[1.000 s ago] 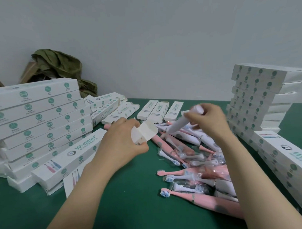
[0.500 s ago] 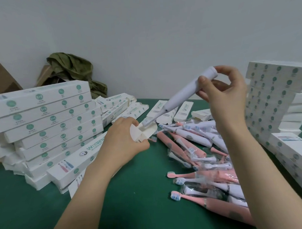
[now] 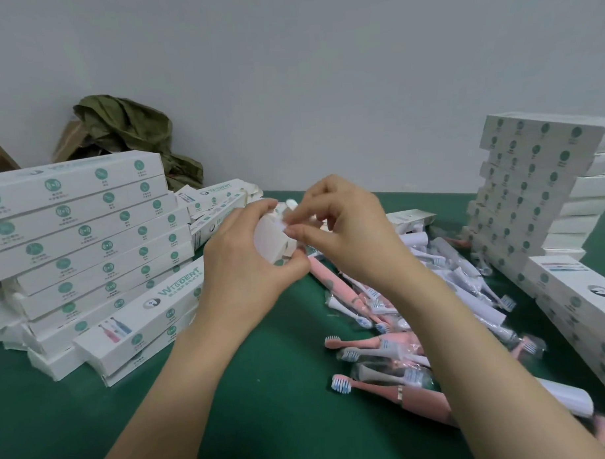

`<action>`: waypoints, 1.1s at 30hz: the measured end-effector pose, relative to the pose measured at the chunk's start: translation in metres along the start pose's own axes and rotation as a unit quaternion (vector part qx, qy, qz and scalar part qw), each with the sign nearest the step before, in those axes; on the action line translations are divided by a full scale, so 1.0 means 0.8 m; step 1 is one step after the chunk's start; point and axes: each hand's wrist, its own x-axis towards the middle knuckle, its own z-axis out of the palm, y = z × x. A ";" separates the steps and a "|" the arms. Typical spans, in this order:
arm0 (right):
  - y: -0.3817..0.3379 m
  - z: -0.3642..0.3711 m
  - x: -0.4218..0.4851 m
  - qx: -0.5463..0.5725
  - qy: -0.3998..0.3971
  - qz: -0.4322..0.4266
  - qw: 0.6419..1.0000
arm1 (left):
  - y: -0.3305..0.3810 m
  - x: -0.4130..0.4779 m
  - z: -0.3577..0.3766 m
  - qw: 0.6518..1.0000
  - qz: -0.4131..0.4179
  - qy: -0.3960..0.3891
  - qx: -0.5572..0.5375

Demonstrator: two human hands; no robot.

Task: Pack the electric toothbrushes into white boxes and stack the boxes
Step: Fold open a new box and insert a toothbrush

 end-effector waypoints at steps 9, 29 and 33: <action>0.097 -0.062 0.013 0.014 0.095 0.225 0.970 | -0.009 0.002 -0.002 1.000 0.009 -0.024 0.017; 0.175 -0.026 0.073 -0.258 -0.145 0.227 0.928 | -0.022 0.002 -0.002 1.000 -0.018 -0.008 0.012; 0.187 0.006 0.092 -0.252 -0.132 0.180 0.942 | -0.022 0.003 -0.001 1.000 -0.026 -0.006 0.008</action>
